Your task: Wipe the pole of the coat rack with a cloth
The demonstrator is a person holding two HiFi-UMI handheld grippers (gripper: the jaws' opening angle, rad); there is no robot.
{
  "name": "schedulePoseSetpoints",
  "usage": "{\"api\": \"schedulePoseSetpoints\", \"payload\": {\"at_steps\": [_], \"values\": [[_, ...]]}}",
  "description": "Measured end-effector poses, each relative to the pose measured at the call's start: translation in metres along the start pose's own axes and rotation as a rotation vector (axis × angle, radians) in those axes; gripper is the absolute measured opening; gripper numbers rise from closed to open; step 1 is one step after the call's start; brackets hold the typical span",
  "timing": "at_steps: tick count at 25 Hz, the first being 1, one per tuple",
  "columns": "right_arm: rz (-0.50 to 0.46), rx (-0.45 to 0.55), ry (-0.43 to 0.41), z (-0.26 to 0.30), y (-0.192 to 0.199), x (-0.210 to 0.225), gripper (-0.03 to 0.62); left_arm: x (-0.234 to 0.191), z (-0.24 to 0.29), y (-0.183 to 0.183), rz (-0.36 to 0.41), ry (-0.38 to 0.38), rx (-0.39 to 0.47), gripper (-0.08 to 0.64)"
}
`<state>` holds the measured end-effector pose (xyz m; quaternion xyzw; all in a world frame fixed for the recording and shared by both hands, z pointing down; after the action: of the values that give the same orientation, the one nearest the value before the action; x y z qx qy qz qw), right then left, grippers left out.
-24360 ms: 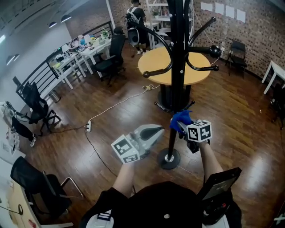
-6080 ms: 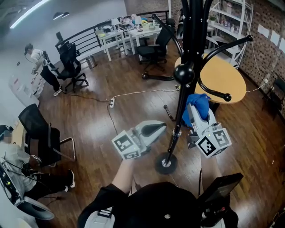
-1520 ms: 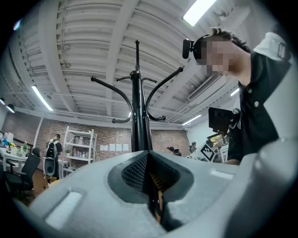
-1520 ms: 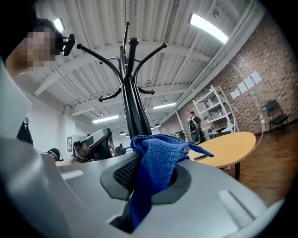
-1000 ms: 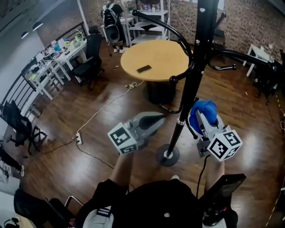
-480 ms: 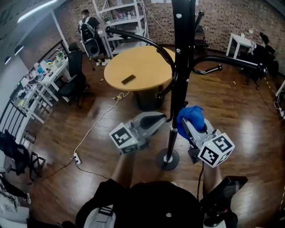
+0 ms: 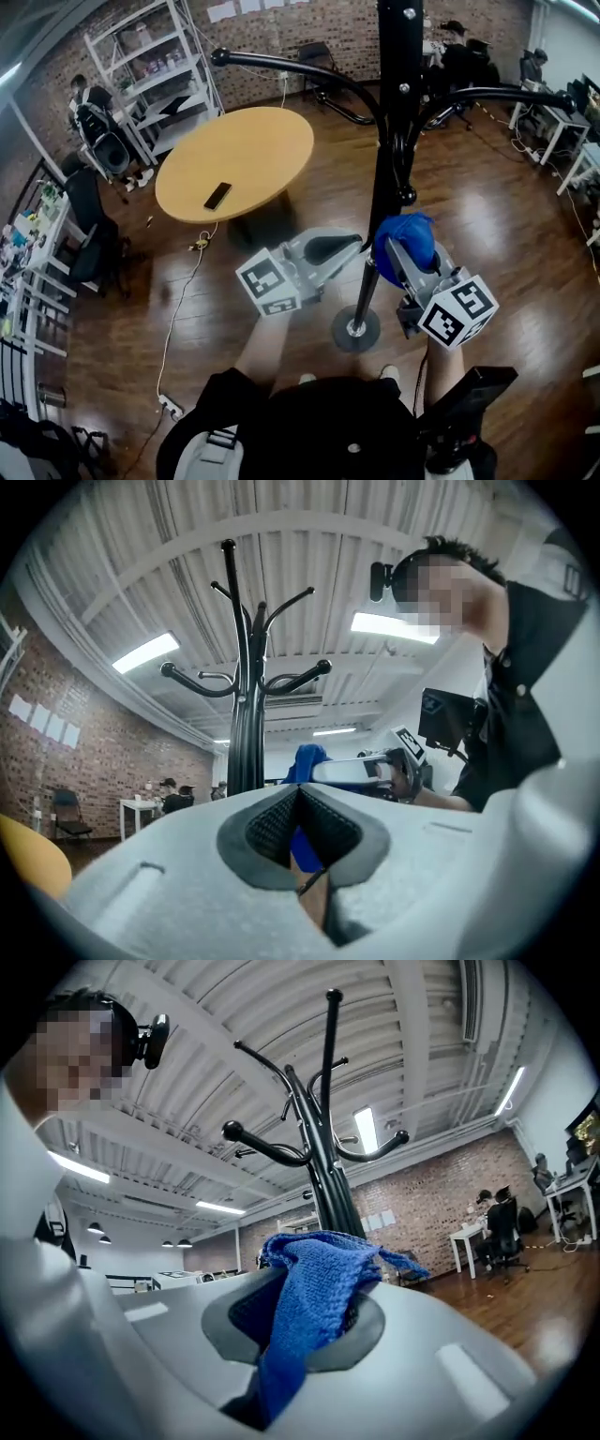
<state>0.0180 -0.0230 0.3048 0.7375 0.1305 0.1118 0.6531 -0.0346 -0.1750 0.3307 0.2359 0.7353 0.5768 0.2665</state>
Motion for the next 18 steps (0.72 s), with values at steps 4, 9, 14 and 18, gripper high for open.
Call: {"api": "schedulePoseSetpoints", "payload": {"at_steps": [4, 9, 14, 18], "values": [[0.015, -0.017, 0.161, 0.0, 0.016, -0.037, 0.041, 0.001, -0.025, -0.001, -0.041, 0.114, -0.03, -0.003], [-0.059, -0.046, 0.276, 0.001, 0.016, -0.094, 0.041, 0.025, -0.068, -0.015, -0.043, 0.184, -0.024, -0.003], [-0.049, -0.021, 0.309, -0.005, 0.02, -0.099, 0.04, 0.036, -0.071, -0.011, -0.054, 0.21, -0.054, -0.003], [-0.066, -0.015, 0.339, -0.004, 0.024, -0.088, 0.038, 0.031, -0.066, -0.009, -0.039, 0.201, -0.046, -0.003]]}}
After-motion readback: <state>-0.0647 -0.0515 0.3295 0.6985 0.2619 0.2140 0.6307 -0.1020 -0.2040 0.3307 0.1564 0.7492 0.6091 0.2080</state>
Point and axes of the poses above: the fingertips, and each gripper's own axes: z forward along the fingers, x to its right, y out of its underside, the point moved 7 cm from there along -z, backward along the fingers, and after that the axes turned 12 degrees about -z, right-handed, at the moved point
